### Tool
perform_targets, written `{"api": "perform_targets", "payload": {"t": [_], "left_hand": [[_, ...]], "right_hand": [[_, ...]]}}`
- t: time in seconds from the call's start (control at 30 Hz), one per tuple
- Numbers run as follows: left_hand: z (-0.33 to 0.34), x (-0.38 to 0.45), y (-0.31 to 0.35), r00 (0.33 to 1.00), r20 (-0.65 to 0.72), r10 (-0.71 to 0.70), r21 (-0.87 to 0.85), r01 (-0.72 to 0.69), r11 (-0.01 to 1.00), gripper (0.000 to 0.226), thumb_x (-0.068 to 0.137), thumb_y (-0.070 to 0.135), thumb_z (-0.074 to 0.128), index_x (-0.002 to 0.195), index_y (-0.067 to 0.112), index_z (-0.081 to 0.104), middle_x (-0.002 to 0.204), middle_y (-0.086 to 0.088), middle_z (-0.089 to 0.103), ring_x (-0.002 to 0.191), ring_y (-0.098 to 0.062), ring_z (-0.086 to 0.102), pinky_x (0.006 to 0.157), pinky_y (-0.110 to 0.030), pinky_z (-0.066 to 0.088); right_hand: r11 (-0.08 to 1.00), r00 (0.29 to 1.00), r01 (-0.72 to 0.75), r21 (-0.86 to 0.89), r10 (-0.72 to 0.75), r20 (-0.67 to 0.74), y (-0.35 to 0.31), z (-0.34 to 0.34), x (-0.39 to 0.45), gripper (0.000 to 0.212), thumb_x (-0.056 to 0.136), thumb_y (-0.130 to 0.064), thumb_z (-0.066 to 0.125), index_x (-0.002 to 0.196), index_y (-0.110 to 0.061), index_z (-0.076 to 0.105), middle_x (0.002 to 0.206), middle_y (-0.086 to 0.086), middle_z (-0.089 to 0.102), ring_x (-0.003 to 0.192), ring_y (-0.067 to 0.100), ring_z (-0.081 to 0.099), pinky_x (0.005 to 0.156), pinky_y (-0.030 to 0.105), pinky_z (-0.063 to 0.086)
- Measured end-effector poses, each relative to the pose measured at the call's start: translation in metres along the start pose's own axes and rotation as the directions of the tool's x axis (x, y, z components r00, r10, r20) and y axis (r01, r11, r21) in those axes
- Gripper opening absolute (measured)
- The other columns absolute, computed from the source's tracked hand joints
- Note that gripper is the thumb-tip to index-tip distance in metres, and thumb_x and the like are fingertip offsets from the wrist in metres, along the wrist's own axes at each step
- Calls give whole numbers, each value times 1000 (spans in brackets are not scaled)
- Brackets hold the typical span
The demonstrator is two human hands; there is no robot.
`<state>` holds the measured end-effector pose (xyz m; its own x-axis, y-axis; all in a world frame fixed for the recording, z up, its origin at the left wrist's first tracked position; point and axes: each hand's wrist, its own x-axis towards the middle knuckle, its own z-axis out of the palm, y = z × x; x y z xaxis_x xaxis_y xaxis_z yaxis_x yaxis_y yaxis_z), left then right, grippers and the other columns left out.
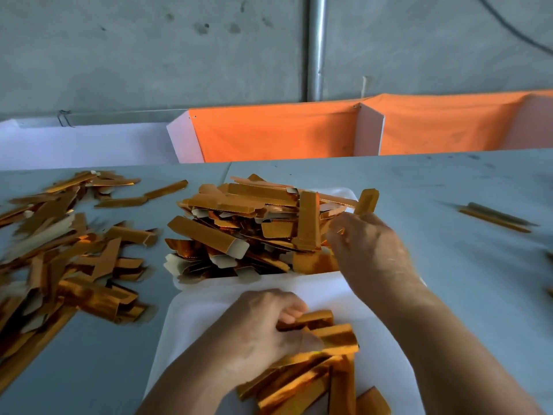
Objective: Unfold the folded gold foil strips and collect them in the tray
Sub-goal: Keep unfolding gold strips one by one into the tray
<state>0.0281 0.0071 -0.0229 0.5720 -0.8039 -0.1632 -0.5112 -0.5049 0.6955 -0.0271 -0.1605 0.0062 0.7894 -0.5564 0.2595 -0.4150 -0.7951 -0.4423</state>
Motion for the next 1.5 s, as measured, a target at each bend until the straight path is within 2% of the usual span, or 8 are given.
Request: {"api": "perform_targets", "payload": {"t": [0.1,0.23,0.37,0.47,0.77,1.07,1.17,1.5], "left_hand": [[1,-2,1,991,-126,49,26,-46,999,49,67,62,60,109,37,65,91,27,62,87,16,58,79,-8,49],[-1,0,-1,947,-319,37,3,-38,999,10,88,35,60,96,35,66,79,19,67,76,11,62,72,-11,52],[-1,1,-1,911,-411,37,3,-39,999,9,91,30,58,94,31,66,76,17,67,73,11,63,66,-10,52],[4,3,0,904,-423,59,24,-54,998,8,90,30,59,94,30,66,75,19,66,73,12,62,65,-6,49],[4,2,1,889,-450,89,52,-74,996,12,91,28,58,99,31,66,78,18,66,78,11,62,67,-9,51],[2,3,1,871,-480,102,20,-106,994,13,91,24,58,98,29,67,80,18,68,79,8,63,72,-14,54],[3,4,1,873,-477,99,17,-104,994,13,91,23,58,97,30,67,79,18,67,78,8,63,71,-13,54],[2,3,1,870,-484,95,5,-105,994,13,91,21,58,98,26,68,80,15,68,79,4,65,74,-21,56]], "right_hand": [[994,992,-96,-49,100,79,5,4,9,27,98,-36,45,123,-29,52,102,3,48,96,22,47,78,34,46],[993,956,-115,-37,120,266,3,11,10,22,96,-47,44,112,-32,50,102,0,56,96,24,54,98,48,43],[991,983,-107,-82,117,138,-12,20,5,30,93,-56,44,106,-29,49,98,-4,57,108,24,54,108,53,26],[996,996,-73,-54,75,52,-24,25,6,38,92,-54,46,117,-25,48,109,-1,61,113,27,53,105,50,30],[999,982,-30,43,21,188,-22,38,14,43,87,-45,63,121,-26,45,92,-3,58,97,25,61,94,46,47],[978,980,174,116,-184,81,-15,32,14,11,93,-21,59,100,-16,66,104,4,64,81,16,58,72,22,50],[985,963,155,73,-167,210,-14,28,12,15,88,-29,66,99,-19,64,105,0,60,85,16,59,76,25,51],[986,959,166,-1,-161,234,-13,14,14,13,95,-13,57,105,-15,63,111,5,62,95,20,61,79,25,52]]}}
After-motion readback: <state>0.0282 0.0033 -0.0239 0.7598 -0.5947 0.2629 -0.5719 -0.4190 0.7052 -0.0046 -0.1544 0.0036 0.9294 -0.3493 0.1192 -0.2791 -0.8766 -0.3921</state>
